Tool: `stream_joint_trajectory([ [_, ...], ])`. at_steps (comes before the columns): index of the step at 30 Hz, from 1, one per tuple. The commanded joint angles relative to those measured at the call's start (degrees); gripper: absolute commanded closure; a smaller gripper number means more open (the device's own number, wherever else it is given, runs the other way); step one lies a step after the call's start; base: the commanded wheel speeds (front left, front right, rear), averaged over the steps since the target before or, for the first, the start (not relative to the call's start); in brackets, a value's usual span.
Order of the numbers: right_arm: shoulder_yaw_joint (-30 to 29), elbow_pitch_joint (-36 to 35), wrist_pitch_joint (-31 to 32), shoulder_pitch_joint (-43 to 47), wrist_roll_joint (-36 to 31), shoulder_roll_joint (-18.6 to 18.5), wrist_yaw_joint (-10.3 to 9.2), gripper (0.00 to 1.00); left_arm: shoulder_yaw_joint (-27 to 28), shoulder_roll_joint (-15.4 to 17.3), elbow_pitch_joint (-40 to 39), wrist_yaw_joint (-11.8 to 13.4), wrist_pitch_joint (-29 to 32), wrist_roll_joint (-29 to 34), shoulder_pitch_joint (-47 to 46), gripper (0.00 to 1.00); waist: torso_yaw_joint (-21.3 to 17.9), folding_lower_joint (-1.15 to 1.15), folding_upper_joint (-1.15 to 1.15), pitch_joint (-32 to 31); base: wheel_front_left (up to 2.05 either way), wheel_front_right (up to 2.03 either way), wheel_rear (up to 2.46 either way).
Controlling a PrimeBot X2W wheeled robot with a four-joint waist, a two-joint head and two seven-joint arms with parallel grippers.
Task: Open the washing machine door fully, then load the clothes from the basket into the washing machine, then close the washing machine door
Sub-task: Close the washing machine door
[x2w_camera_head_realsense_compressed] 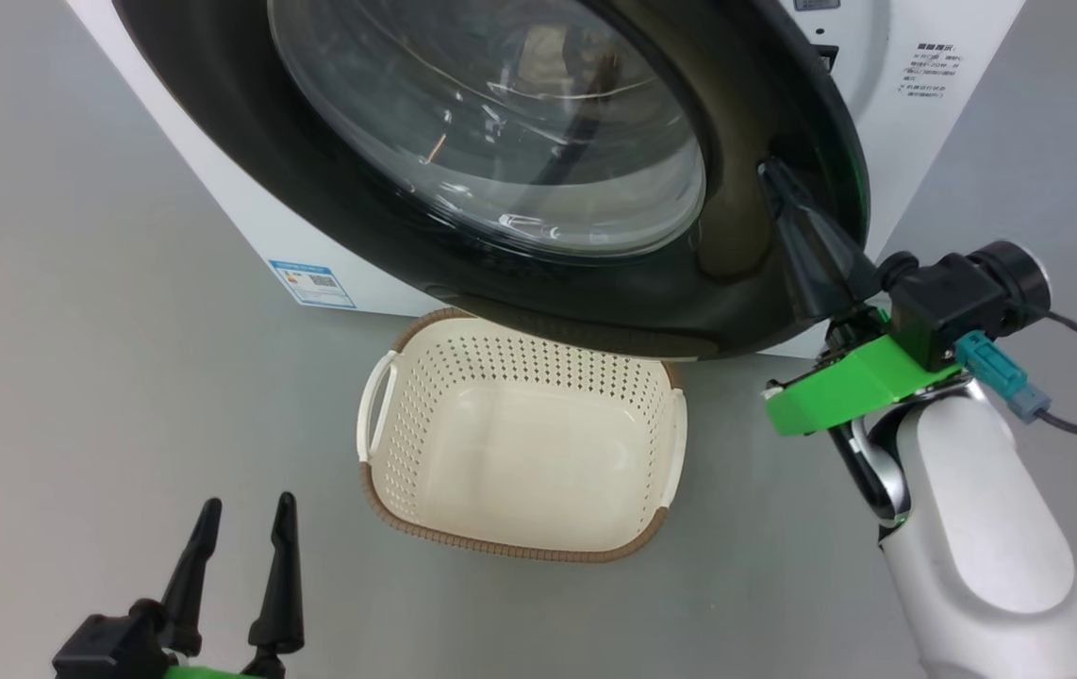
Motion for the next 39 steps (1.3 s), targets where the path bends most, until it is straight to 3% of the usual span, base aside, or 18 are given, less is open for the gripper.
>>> stream_joint_trajectory([
  [1,0.22,-0.98,-0.27,-1.96,-0.87,0.12,0.07,1.0,1.83,0.37,-1.47,-0.14,-0.37,-0.54,-1.85,0.0,0.08,0.0,0.0,0.19,0.0,0.0,0.0],
  [39,-12.01,12.06,-0.27,-13.36,-4.79,-11.35,0.07,1.0,-5.05,0.37,-3.06,-0.14,-0.37,-4.16,-2.38,0.0,9.37,0.0,0.0,1.08,0.0,0.0,0.0],
])
